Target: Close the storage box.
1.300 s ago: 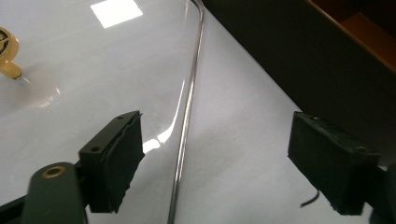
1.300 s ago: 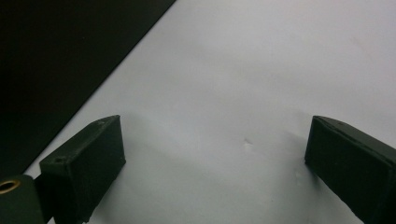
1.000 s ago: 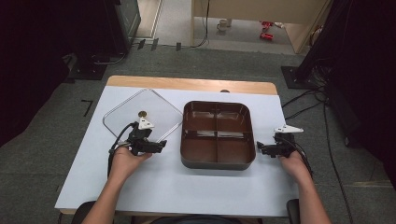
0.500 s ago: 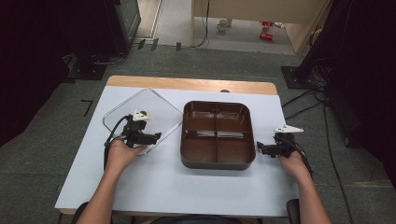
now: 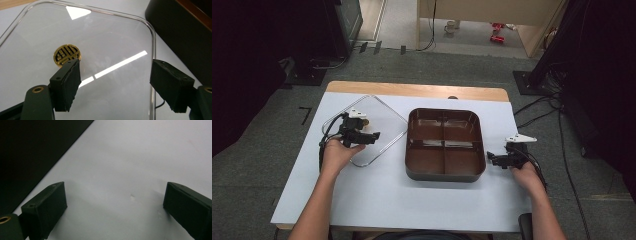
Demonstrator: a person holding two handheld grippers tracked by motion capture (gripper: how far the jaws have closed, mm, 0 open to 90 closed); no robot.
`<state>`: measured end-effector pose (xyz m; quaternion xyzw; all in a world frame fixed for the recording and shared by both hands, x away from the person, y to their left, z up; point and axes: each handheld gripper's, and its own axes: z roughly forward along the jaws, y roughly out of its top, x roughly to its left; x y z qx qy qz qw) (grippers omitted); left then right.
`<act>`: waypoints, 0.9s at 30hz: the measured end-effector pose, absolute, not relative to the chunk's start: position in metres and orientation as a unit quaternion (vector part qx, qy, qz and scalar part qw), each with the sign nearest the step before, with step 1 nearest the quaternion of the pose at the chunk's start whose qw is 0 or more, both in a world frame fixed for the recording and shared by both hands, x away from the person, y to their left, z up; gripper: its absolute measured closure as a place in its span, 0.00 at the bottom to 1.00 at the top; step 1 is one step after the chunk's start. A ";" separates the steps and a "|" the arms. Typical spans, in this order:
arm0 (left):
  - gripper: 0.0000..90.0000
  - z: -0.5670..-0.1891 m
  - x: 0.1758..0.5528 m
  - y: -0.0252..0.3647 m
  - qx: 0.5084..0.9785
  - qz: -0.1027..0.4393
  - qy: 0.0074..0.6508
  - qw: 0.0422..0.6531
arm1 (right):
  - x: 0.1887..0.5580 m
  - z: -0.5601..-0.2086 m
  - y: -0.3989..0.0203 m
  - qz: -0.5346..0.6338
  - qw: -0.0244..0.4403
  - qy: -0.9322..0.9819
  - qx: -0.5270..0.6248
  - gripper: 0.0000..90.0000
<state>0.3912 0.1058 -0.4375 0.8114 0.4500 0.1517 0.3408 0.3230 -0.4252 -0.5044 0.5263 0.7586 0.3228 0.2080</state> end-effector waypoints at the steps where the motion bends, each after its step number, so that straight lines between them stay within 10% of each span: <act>1: 0.28 -0.437 0.393 0.107 0.811 0.150 0.452 0.341 | 0.323 -0.504 -0.425 0.323 0.208 0.759 0.527 0.05; 27: 0.29 -0.453 0.436 0.118 0.795 0.170 0.476 0.337 | 0.323 -0.504 -0.425 0.323 0.209 0.758 0.526 0.05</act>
